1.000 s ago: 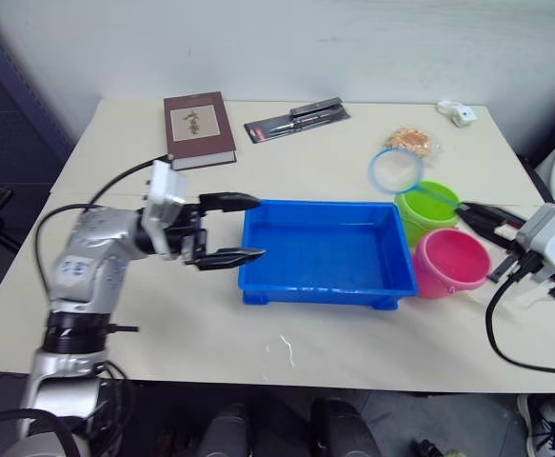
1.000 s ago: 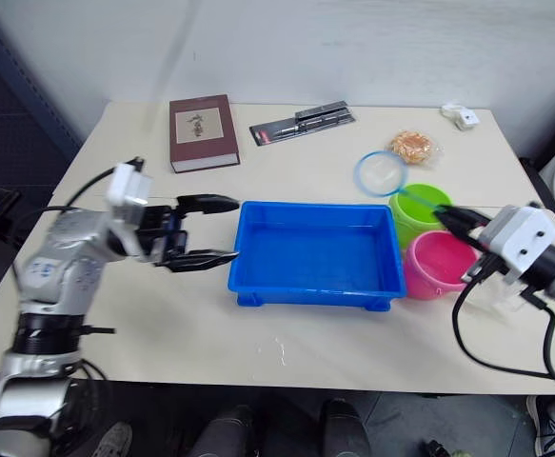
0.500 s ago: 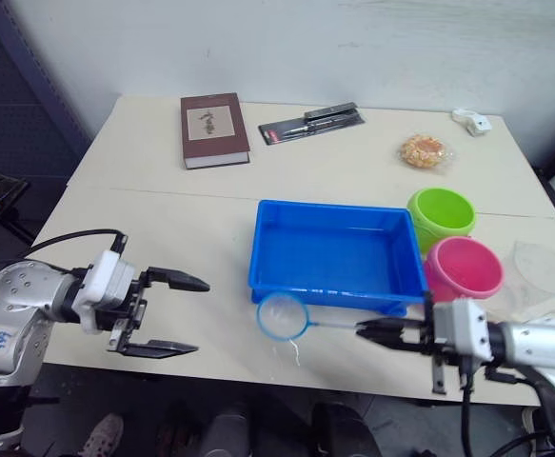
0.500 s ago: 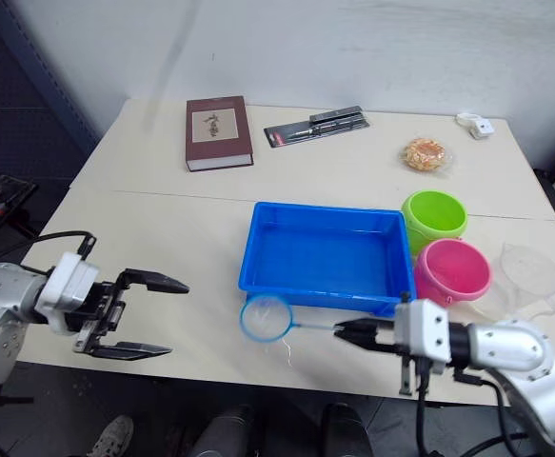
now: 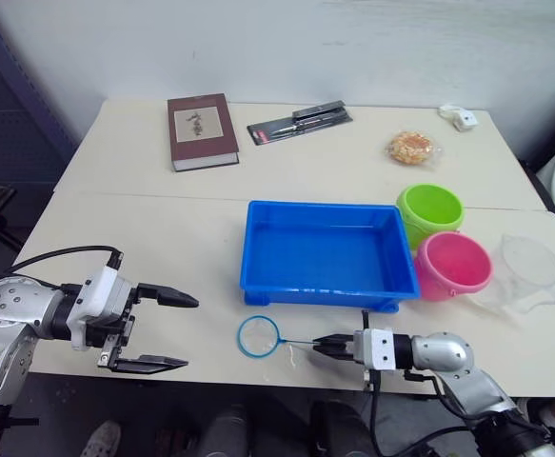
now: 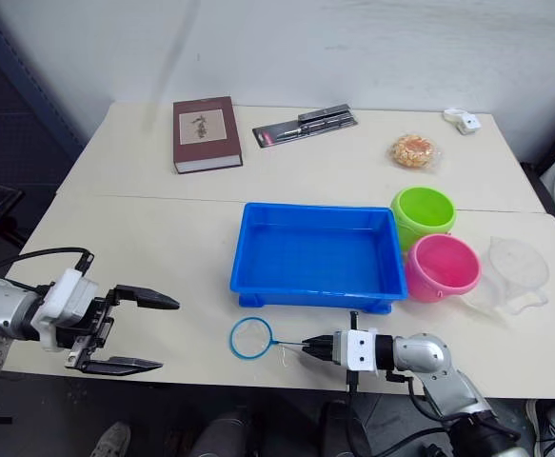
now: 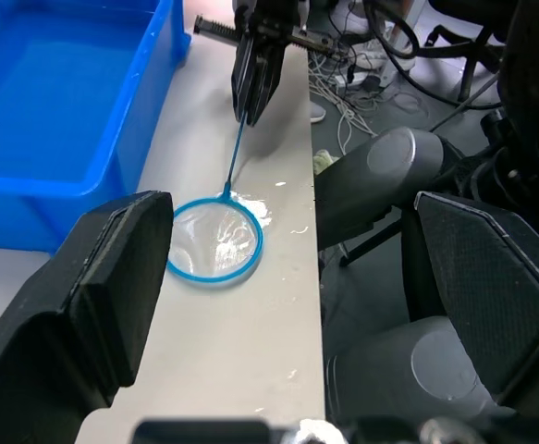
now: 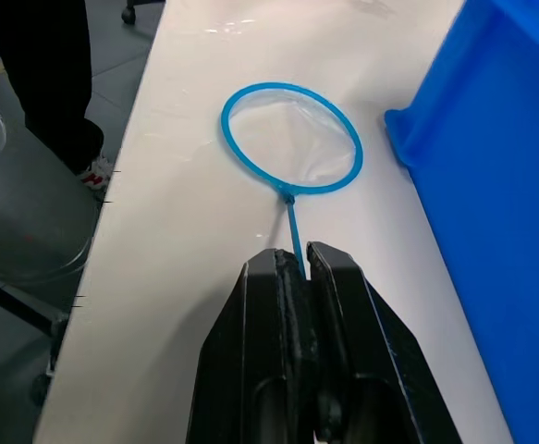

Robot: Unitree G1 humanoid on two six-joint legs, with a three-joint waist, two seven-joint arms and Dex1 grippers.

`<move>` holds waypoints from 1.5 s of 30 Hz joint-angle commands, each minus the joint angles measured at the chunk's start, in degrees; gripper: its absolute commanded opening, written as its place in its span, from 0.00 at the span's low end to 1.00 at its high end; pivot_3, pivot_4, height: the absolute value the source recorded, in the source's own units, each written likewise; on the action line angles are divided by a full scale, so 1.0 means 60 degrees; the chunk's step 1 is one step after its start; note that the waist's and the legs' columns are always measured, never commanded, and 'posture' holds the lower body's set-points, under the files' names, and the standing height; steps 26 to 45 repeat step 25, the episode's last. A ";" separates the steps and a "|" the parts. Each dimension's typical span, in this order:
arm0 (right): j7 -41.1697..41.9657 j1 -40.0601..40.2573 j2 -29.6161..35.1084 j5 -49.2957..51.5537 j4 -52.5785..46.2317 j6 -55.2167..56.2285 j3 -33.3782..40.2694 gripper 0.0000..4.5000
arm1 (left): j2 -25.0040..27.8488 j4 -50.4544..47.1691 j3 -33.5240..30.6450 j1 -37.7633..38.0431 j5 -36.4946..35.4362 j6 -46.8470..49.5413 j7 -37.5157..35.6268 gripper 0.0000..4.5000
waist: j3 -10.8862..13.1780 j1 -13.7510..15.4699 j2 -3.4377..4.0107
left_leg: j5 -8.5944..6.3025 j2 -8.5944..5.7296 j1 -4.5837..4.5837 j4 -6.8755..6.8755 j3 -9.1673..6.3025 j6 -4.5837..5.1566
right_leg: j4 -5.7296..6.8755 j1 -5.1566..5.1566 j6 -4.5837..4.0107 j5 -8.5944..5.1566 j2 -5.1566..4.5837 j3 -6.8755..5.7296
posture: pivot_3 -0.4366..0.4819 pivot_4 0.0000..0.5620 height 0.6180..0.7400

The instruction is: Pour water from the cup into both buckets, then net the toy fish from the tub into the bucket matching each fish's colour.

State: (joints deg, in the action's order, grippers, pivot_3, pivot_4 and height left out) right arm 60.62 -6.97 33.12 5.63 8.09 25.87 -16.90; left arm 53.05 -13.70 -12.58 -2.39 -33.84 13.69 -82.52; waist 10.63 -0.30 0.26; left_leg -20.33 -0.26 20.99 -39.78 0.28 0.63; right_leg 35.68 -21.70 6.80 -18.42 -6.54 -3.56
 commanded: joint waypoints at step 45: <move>0.3683 0.5452 0.3703 0.4365 -0.1861 -0.1218 1.0100 1.00 | -0.0154 0.4030 -0.0780 0.0808 0.2327 -0.3143 0.1512 1.00 | 0.0020 0.0072 0.0001 | -0.0040 0.0003 -0.0118 0.0086 0.0080 0.0045 | -0.0097 0.0076 0.0016 0.0008 -0.0040 0.0030 | 0.48 0.27 0.99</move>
